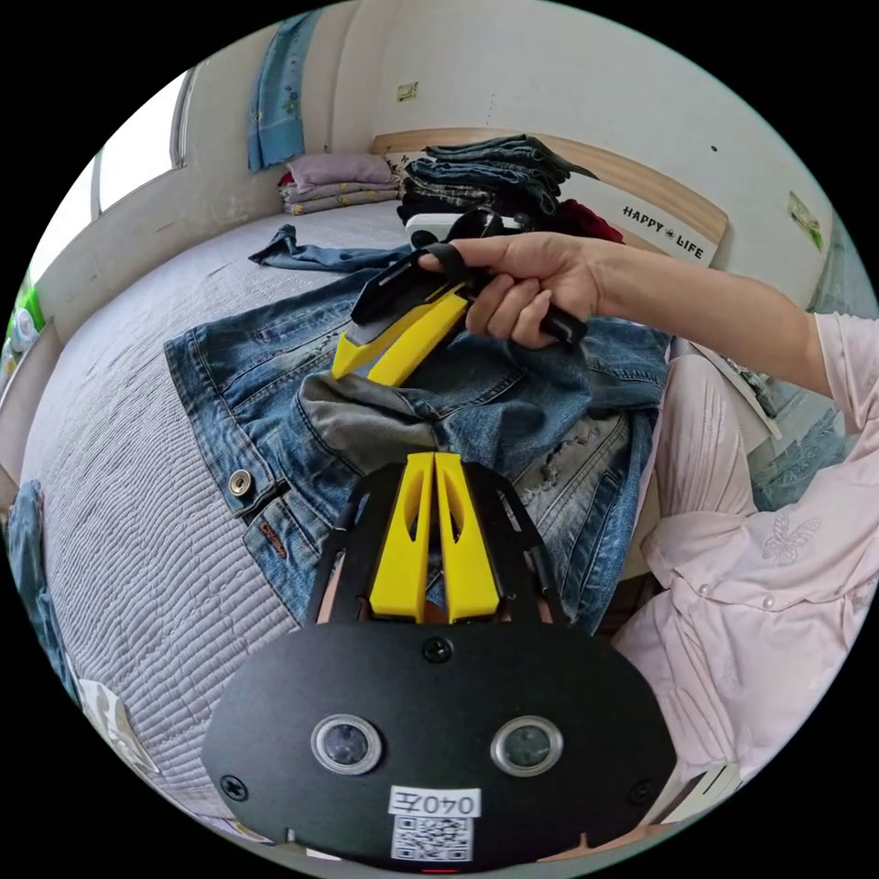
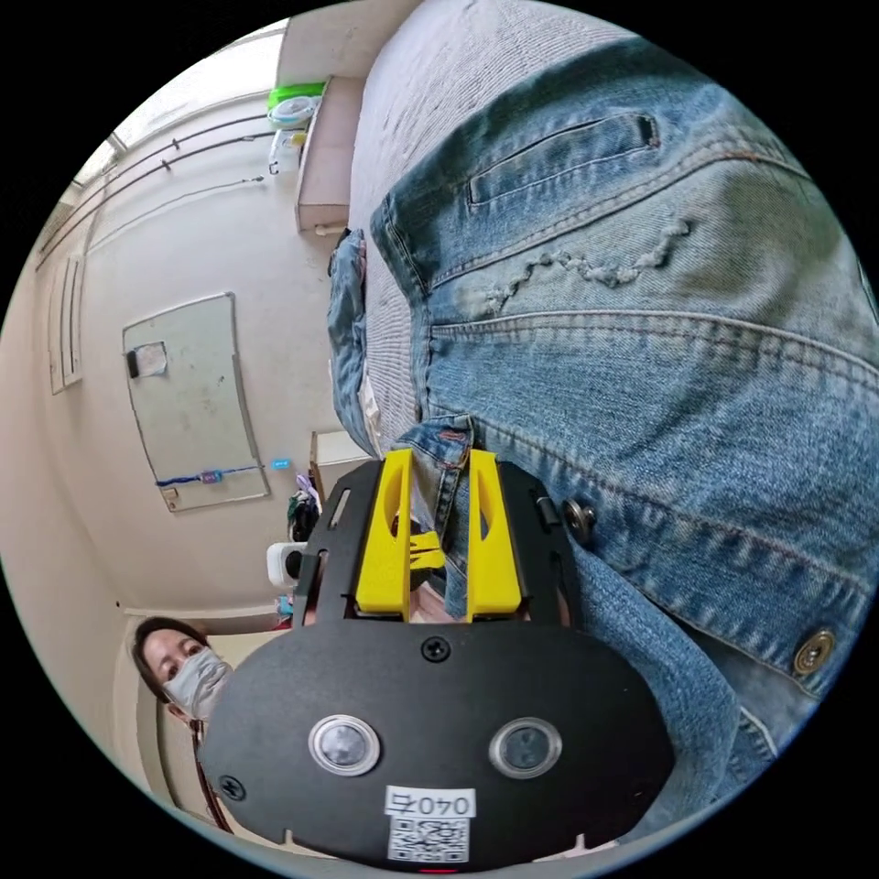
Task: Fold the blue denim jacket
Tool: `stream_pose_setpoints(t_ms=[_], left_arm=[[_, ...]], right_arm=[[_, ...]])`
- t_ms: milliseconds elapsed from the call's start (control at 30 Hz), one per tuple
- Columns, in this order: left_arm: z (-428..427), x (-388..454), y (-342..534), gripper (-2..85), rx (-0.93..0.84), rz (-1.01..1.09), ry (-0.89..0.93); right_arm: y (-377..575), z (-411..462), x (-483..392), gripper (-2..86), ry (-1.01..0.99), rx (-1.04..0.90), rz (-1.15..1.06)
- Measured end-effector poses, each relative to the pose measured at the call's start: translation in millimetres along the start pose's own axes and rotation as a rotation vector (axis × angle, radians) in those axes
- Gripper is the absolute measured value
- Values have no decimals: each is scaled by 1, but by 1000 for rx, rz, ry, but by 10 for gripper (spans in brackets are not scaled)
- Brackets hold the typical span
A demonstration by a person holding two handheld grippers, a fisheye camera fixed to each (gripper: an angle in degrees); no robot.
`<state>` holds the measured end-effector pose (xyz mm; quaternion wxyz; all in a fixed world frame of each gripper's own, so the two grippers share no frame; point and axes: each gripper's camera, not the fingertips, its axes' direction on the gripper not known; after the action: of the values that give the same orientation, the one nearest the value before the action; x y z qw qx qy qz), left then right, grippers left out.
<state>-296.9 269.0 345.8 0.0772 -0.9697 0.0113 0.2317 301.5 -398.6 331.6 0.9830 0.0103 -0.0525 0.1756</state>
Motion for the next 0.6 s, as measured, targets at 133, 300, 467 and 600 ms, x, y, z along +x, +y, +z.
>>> stream_pose_setpoints(t_ms=[133, 300, 467, 600], left_arm=[[-7, -5, 12, -12, -1, -6, 15], [-17, -7, 25, -12, -2, -3, 10], [-44, -19, 44, -12, 63, -46, 83], [-77, -44, 69, -11, 223, -162, 133]], right_arm=[[13, -17, -1, 74, -284, 81, -64], [24, -19, -24, 81, -199, 52, -110], [36, -7, -61, 64, -33, -16, -185], [56, 5, -110, 0, 217, -24, -288]])
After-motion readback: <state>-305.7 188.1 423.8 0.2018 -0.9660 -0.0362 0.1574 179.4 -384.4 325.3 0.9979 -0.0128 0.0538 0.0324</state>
